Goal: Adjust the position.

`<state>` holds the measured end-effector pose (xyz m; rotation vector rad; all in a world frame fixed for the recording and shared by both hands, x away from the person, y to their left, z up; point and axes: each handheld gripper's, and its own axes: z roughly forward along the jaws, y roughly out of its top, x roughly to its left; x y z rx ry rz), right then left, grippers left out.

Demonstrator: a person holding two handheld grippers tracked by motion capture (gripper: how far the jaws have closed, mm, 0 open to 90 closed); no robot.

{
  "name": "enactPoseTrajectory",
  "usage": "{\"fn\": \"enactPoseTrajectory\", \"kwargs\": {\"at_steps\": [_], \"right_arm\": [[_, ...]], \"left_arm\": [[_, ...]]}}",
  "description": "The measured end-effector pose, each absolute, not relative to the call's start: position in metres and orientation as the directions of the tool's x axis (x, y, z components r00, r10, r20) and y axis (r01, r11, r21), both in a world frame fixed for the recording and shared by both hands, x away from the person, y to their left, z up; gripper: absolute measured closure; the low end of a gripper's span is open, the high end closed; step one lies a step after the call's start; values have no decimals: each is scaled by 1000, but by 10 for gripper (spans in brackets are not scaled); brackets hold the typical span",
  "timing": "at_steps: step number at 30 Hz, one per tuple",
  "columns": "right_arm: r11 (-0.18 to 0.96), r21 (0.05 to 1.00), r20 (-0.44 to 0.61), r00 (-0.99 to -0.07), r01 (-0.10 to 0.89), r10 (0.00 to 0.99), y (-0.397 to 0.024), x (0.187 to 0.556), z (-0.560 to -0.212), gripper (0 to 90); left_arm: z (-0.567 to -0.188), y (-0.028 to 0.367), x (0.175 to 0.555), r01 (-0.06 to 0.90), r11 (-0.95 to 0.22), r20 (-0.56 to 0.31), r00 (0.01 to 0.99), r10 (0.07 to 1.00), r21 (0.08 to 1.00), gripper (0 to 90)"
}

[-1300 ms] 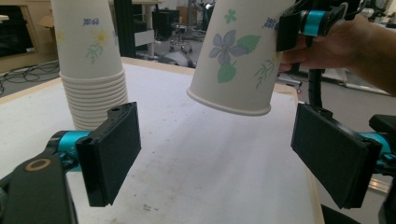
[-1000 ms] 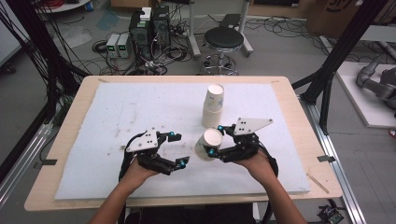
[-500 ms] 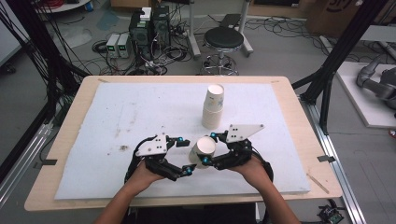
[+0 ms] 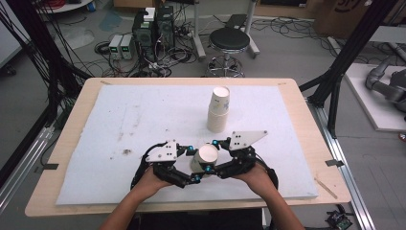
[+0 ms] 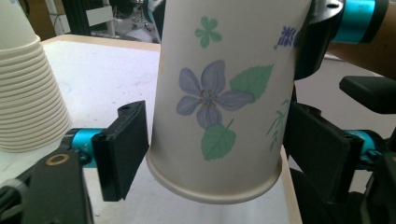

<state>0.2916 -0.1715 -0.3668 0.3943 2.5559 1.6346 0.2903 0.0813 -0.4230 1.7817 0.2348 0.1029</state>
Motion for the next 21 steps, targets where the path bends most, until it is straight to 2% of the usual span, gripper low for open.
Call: {"fn": "enactPoseTrajectory", "kwargs": {"at_steps": [10, 11, 13, 14, 15, 19, 21], "right_arm": [[391, 901, 90, -962, 189, 259, -174, 293, -366, 348], [389, 901, 93, -961, 192, 259, -174, 293, -366, 330], [384, 903, 90, -958, 193, 272, -174, 293, -365, 232], [384, 903, 90, -958, 193, 272, -174, 293, -365, 232], [380, 901, 98, -953, 207, 286, -175, 293, -364, 195], [390, 900, 89, -960, 192, 266, -176, 294, -361, 195], [435, 885, 58, -965, 168, 255, -174, 293, -360, 195]], "left_arm": [[-417, 80, 289, 70, -225, -26, 980, 195, 972, 366], [-416, 80, 289, 68, -231, -24, 981, 190, 971, 369], [-414, 80, 289, 70, -239, -26, 983, 184, 969, 370], [-414, 80, 289, 70, -239, -26, 983, 184, 969, 370], [-412, 81, 289, 70, -260, -22, 983, 181, 963, 372], [-407, 82, 290, 68, -304, -13, 984, 180, 950, 374], [-402, 82, 290, 68, -367, -2, 984, 177, 928, 380]]}}
